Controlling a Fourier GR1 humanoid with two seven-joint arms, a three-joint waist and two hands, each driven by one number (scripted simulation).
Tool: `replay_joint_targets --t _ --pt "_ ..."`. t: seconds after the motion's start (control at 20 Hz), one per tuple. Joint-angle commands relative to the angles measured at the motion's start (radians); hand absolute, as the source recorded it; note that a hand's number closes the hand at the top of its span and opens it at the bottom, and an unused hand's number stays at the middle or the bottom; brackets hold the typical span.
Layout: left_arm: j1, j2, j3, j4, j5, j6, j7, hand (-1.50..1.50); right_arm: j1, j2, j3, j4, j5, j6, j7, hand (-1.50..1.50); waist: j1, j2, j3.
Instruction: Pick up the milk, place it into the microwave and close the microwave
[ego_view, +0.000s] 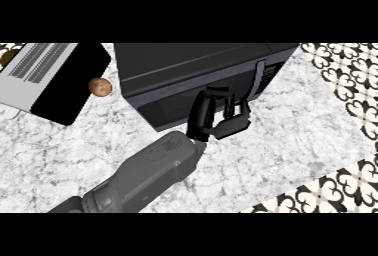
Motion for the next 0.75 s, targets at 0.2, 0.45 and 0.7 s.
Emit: replay_joint_targets --t 0.2,0.45,0.7 --pt "-0.079 0.000 0.021 0.081 0.041 -0.014 0.011 1.50 -0.036 -0.028 -0.005 0.067 -0.038 0.047 -0.003 -1.50 -0.007 0.012 0.000" --pt "-0.090 0.000 0.008 0.080 0.063 -0.025 0.006 1.50 -0.070 -0.044 -0.001 0.096 -0.056 0.051 0.011 -1.50 0.005 0.017 -0.001" --pt "-0.099 0.000 -0.002 0.091 0.078 -0.026 -0.006 1.50 -0.086 -0.053 -0.001 0.130 -0.075 0.066 0.021 -1.50 0.006 0.016 0.000"
